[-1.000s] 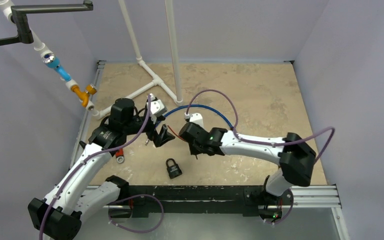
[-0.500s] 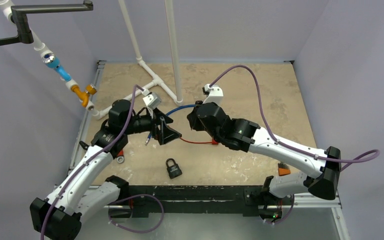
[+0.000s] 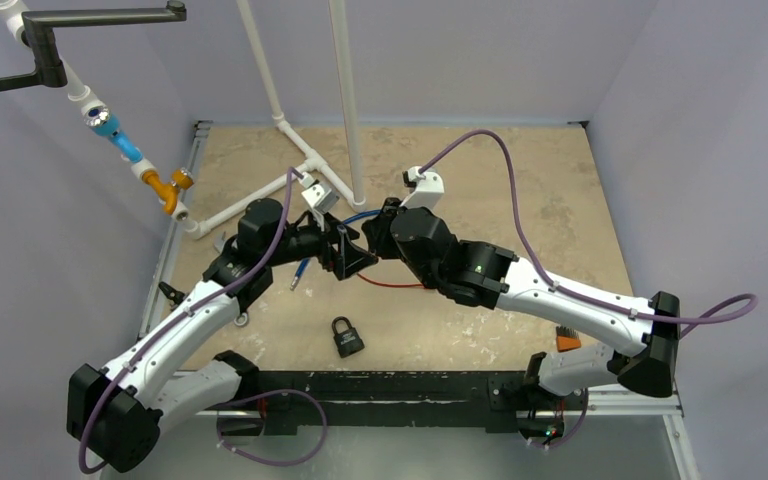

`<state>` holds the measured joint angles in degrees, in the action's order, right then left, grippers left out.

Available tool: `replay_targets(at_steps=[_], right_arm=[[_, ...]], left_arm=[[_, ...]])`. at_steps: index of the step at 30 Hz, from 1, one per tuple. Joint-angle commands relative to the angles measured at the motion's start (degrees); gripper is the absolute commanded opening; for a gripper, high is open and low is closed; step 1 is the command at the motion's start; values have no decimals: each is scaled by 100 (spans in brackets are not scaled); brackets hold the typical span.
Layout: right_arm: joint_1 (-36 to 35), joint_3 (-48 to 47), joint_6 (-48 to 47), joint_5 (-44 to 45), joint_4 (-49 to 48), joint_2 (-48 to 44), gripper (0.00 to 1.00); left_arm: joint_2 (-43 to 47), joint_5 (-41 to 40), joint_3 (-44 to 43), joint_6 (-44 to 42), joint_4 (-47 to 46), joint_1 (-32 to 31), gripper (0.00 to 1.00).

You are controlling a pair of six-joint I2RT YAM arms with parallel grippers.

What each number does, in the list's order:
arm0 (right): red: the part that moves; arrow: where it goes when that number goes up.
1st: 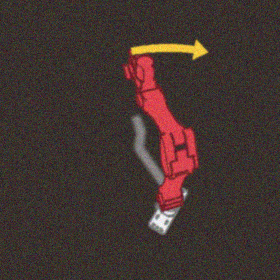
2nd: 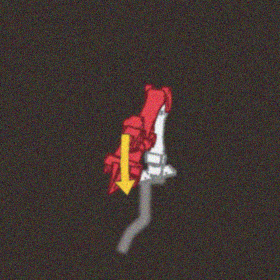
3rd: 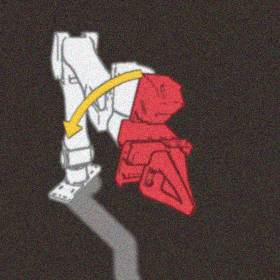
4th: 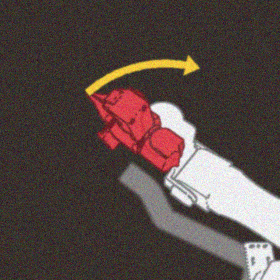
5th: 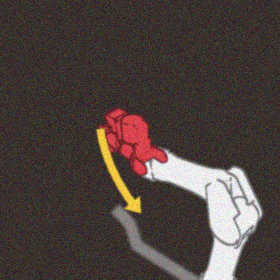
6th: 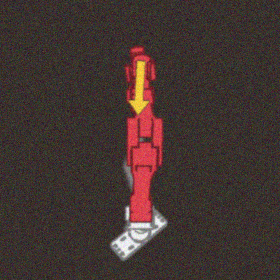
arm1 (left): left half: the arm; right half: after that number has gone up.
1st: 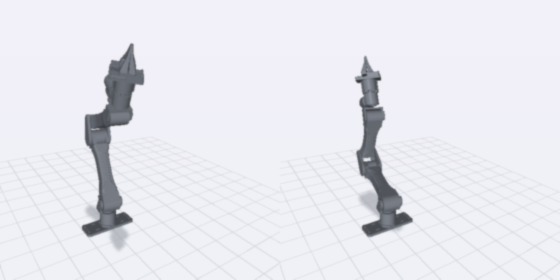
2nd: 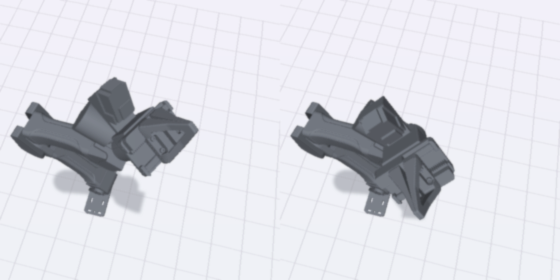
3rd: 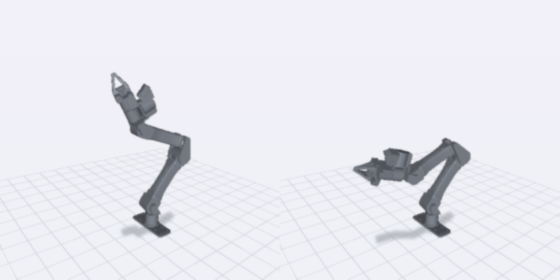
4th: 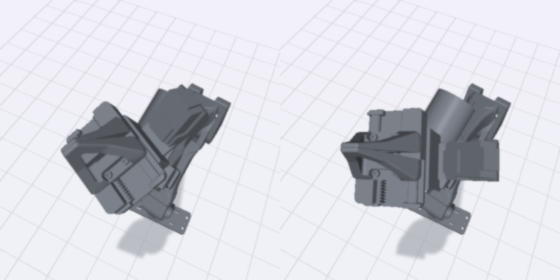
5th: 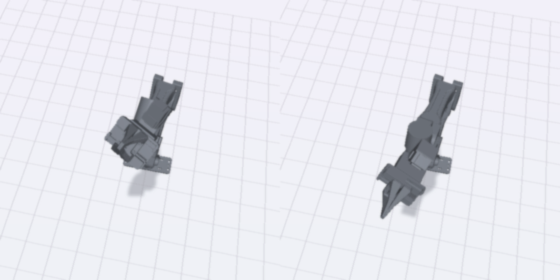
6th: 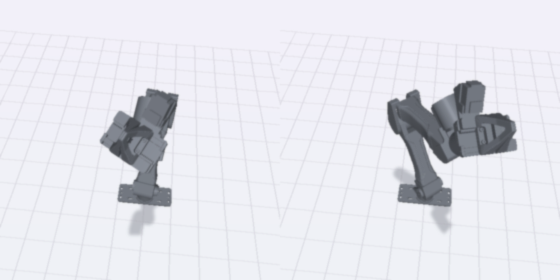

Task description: Unlock with the key

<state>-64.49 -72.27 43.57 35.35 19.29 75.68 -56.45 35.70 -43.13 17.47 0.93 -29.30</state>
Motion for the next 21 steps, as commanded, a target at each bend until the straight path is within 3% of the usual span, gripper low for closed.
replay_targets(at_steps=[1, 5, 10, 12, 14, 15, 21], right_arm=[[-119, -289, 154, 235, -383, -23, 0], [-189, -262, 201, 246, -452, -27, 0], [-241, -198, 247, 215, -563, -3, 0], [-273, -162, 278, 235, -588, -3, 0], [-280, -84, 282, 235, -621, -59, 0], [-282, -30, 291, 243, -645, -111, 0], [-280, 292, 291, 23, -726, -401, 0]], left_arm=[[-36, -251, -92, 107, -429, -23, 81], [31, -262, -73, 154, -549, -23, 66], [134, -169, -31, 98, -588, -23, 57], [170, -60, -22, 75, -590, -22, 35], [222, 12, -28, -61, -477, -22, 7], [259, 40, -36, -144, -395, -7, 1], [456, 327, -70, -321, -163, 124, 0]])
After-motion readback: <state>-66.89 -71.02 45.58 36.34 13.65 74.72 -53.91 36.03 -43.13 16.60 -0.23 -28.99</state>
